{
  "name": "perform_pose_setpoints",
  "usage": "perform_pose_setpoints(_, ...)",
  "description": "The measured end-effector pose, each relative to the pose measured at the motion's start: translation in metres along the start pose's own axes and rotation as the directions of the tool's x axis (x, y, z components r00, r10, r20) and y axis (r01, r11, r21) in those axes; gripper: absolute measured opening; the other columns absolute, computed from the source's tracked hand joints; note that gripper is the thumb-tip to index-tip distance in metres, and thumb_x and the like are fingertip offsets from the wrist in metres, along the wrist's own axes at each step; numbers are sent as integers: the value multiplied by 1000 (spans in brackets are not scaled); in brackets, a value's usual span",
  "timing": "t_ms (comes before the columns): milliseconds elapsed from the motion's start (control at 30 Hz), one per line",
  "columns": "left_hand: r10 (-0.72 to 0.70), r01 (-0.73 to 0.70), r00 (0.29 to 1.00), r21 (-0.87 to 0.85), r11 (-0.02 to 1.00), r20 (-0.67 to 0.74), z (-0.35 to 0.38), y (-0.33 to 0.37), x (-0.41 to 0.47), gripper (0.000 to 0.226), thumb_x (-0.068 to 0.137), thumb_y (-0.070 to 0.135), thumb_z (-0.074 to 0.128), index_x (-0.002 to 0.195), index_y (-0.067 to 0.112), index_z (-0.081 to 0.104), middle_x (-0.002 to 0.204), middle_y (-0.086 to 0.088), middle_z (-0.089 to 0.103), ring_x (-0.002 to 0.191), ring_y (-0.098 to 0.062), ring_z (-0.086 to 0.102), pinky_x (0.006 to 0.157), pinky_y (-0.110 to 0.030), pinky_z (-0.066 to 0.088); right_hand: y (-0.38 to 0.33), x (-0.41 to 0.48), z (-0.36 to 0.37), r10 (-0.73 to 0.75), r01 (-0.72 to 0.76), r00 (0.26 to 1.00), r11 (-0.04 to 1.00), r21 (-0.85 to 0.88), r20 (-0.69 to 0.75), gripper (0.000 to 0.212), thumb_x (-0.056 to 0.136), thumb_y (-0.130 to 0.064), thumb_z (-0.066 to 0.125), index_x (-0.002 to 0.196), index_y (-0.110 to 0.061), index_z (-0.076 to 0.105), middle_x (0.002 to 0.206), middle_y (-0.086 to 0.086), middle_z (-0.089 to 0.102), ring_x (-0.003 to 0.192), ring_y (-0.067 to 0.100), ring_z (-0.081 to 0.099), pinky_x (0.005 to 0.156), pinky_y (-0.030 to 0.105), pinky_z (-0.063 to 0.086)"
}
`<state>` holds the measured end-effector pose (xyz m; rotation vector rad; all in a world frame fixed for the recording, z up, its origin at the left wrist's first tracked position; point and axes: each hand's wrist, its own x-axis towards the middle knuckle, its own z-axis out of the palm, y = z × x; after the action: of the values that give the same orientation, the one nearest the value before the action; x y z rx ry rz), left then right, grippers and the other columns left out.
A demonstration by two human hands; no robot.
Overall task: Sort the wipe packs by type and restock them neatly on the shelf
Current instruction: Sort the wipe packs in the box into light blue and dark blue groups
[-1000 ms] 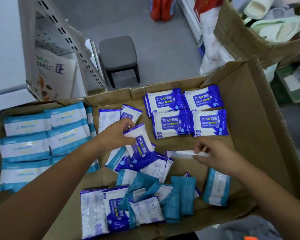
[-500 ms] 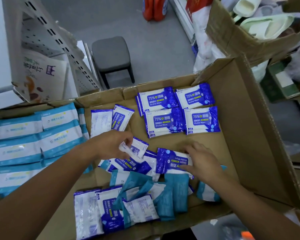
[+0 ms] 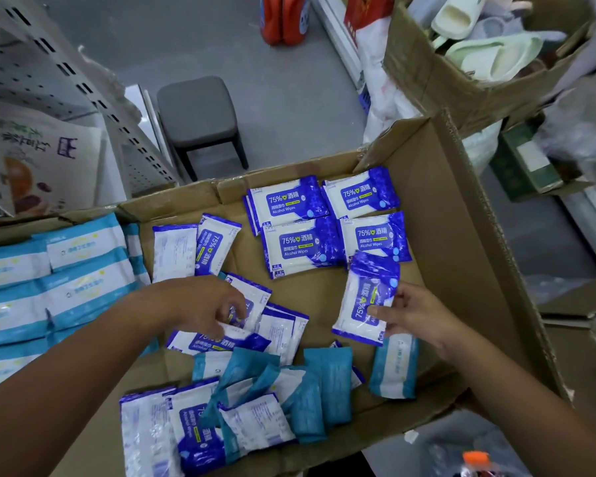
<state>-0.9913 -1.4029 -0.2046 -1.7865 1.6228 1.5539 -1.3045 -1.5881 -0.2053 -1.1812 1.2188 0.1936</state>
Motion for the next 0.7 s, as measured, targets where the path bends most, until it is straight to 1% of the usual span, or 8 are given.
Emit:
perform_pose_setpoints(167, 23, -28, 993, -40, 999, -116, -12, -3, -8, 26, 90, 27, 70, 116, 31, 68, 110, 15, 70, 87, 6, 61, 72, -6, 43, 25, -11, 3, 156, -86, 974, 925, 369, -164, 27, 83, -7, 75, 108, -5, 65, 97, 12, 77, 83, 25, 75, 61, 31, 61)
perform_pose_setpoints(233, 25, -57, 975, -140, 989, -222, -15, 0, -8, 22, 89, 23, 71, 109, 32, 69, 99, 22, 71, 81, 12, 61, 68, -4, 41, 33, -12, 7, 184, -87, 967, 885, 457, -173, 23, 86, -8, 72, 108, -5, 66, 95, 12, 77, 82, 22, 75, 65, 32, 63)
perform_pose_setpoints(300, 7, -84, 952, -240, 967, -306, -17, 9, -6, 22, 87, 20, 72, 102, 37, 68, 84, 31, 66, 76, 15, 59, 64, -5, 40, 37, -10, 9, 212, -87, 959, 850, 519, -186, 20, 88, -8, 70, 107, -4, 65, 93, 13, 77, 81, 22, 75, 68, 33, 63)
perform_pose_setpoints(433, 15, -134, 937, -320, 938, -348, -16, 27, 3, 28, 83, 22, 72, 92, 47, 61, 89, 25, 68, 79, 8, 62, 68, -14, 48, 35, -3, 14, 313, -119, 919, 802, 585, -242, 19, 89, -11, 71, 103, 1, 64, 84, 17, 74, 82, 29, 73, 67, 37, 63)
perform_pose_setpoints(500, 5, -140, 941, -379, 915, -337, -13, 34, 8, 25, 78, 29, 71, 100, 38, 68, 95, 17, 73, 81, 2, 67, 74, -27, 57, 31, -4, 15, 347, -219, 897, 887, 406, -275, 25, 89, -24, 73, 91, 0, 65, 73, 17, 74, 66, 28, 72, 55, 33, 60)
perform_pose_setpoints(567, -11, -124, 948, -399, 908, -319, -11, 40, 11, 28, 81, 26, 73, 109, 26, 69, 102, 11, 74, 82, 0, 69, 74, -26, 60, 29, -7, 15, 326, -331, 906, 943, 28, -270, 41, 88, -40, 71, 78, -1, 65, 62, 15, 71, 48, 24, 66, 44, 27, 51)
perform_pose_setpoints(633, -7, -122, 950, -395, 911, -311, -9, 43, 13, 26, 85, 20, 73, 110, 23, 68, 105, 11, 74, 83, 1, 69, 70, -19, 59, 27, -11, 12, 225, -310, 940, 879, -363, -257, 46, 90, -48, 66, 70, -6, 64, 57, 10, 68, 42, 18, 60, 43, 25, 45)
perform_pose_setpoints(700, -1, -129, 949, -390, 912, -314, -8, 44, 13, 26, 86, 20, 72, 111, 24, 66, 107, 12, 72, 84, 3, 68, 67, -14, 56, 23, -9, 6, -54, -154, 961, 707, -690, -270, 39, 88, -51, 65, 74, -15, 62, 70, 0, 68, 59, 13, 63, 54, 27, 48)
